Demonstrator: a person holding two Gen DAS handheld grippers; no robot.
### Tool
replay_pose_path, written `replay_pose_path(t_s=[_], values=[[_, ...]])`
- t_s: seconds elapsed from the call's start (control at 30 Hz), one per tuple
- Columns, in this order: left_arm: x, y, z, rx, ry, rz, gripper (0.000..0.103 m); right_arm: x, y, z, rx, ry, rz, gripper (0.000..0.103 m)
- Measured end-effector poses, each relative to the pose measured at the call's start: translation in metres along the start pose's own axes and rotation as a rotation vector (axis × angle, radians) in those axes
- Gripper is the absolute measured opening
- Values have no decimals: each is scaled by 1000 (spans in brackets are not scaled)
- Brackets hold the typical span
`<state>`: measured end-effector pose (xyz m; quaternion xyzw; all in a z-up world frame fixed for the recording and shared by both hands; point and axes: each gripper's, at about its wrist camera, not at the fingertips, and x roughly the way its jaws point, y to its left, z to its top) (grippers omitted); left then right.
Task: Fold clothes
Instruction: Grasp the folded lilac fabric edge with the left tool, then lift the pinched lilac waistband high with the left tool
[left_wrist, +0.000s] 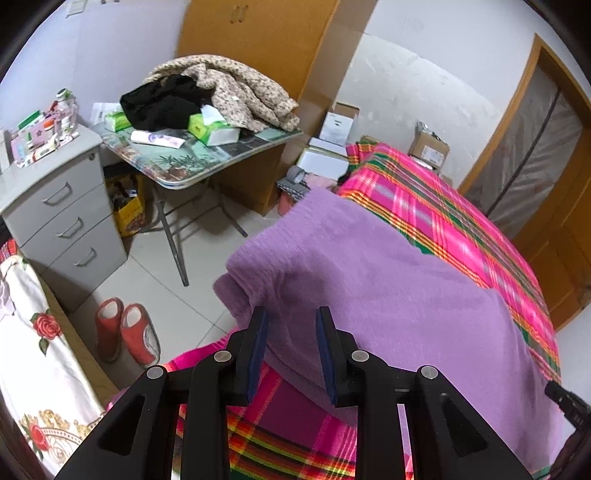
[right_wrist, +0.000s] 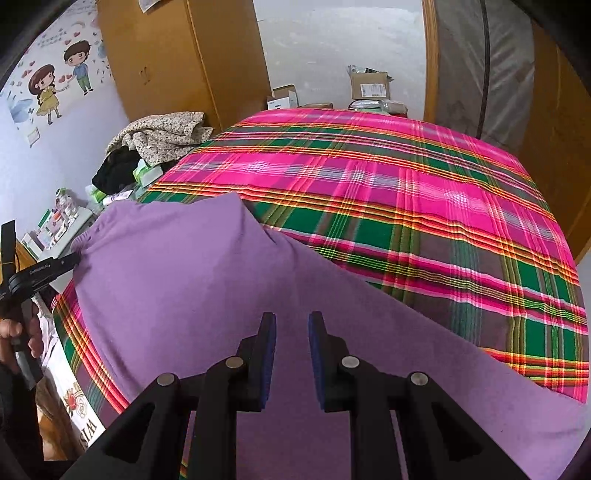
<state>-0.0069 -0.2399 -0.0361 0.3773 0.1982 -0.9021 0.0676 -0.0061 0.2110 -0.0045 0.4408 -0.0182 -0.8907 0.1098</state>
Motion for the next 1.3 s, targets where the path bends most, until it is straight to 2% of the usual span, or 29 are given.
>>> replay_pose_path(t_s=[0.07, 0.13, 0.2, 0.43, 0.63, 0.83, 0.87, 0.9, 0.97, 1.1, 1.3], values=[[-5, 7, 1, -35, -26, -2, 53, 1, 0, 0, 0, 2, 7, 19], [-9, 16, 2, -76, -48, -10, 54, 3, 1, -2, -2, 4, 18, 19], [-8, 24, 2, -112, -40, -25, 61, 5, 2, -3, -6, 7, 30, 19], [8, 42, 1, -206, 8, -61, 61, 12, 8, -3, -24, 25, 61, 21], [28, 44, 3, -253, 61, -114, 61, 15, 9, -3, -25, 33, 60, 21], [45, 43, 7, -300, 79, -151, 61, 19, 11, -2, -24, 44, 55, 21], [46, 43, 7, -306, 78, -156, 60, 19, 11, -2, -23, 45, 54, 21], [47, 42, 7, -306, 74, -161, 51, 19, 11, -2, -22, 46, 54, 21], [45, 37, 8, -276, 57, -151, 45, 20, 9, -3, -16, 46, 51, 21], [36, 31, 13, -233, 23, -126, 20, 20, 5, -3, -2, 49, 47, 21], [16, 14, 22, -146, -45, -109, 15, 14, -2, -6, 14, 37, 40, 21]])
